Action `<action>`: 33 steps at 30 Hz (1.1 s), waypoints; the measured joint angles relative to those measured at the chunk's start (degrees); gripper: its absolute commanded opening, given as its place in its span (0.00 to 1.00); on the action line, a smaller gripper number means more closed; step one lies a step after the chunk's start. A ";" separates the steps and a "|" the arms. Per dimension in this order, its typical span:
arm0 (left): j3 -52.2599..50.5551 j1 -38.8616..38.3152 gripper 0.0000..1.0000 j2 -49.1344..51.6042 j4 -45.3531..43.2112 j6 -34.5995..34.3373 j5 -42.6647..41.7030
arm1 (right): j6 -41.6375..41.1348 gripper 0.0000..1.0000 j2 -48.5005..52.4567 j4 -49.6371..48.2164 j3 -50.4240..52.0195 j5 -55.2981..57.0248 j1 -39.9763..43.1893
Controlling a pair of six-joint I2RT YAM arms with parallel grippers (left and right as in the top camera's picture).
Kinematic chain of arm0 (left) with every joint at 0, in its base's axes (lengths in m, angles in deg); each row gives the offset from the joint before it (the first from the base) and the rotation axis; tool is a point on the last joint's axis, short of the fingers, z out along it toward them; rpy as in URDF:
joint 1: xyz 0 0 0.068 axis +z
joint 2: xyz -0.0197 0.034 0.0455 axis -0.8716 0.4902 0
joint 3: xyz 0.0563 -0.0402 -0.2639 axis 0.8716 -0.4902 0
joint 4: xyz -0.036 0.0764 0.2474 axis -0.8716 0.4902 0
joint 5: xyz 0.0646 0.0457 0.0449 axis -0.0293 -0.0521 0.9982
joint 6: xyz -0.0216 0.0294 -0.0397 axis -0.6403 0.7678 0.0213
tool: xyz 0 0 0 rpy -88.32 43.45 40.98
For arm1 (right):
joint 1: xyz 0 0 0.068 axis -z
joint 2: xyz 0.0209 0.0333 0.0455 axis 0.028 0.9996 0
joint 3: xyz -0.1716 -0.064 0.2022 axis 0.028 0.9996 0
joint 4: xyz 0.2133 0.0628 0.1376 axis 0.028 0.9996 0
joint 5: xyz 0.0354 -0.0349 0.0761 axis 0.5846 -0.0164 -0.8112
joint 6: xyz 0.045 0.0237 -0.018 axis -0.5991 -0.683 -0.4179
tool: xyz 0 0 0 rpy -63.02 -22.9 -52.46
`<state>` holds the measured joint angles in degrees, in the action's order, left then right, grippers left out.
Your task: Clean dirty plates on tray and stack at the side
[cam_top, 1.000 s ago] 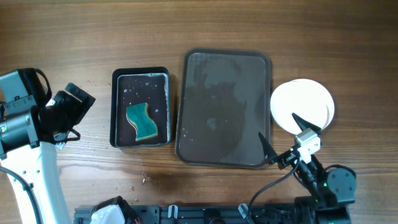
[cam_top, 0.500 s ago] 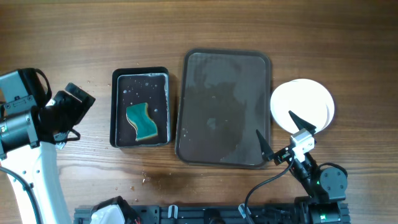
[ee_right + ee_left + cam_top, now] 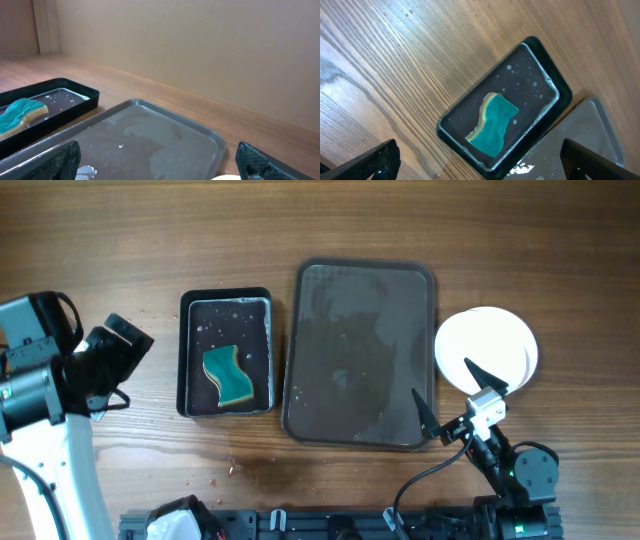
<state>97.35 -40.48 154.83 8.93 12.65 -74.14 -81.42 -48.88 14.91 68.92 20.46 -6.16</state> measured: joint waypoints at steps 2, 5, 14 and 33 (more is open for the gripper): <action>0.00 -1.22 1.00 -1.99 -0.02 0.00 0.90 | 0.00 1.00 0.00 0.00 0.00 0.00 0.00; -1.05 -5.29 1.00 -6.91 -2.01 0.00 3.98 | 0.02 1.00 0.00 0.00 0.00 0.00 0.00; -21.18 -20.04 1.00 -30.51 -34.99 5.66 8.70 | 0.02 1.00 0.00 0.00 0.00 0.00 0.02; -64.61 -21.62 1.00 -65.64 -58.73 7.67 9.70 | 0.02 1.00 0.00 -0.02 0.00 0.00 0.07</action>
<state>32.74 -62.10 89.19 -49.80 20.33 -64.44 -81.40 -48.88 14.89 68.92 20.46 -6.10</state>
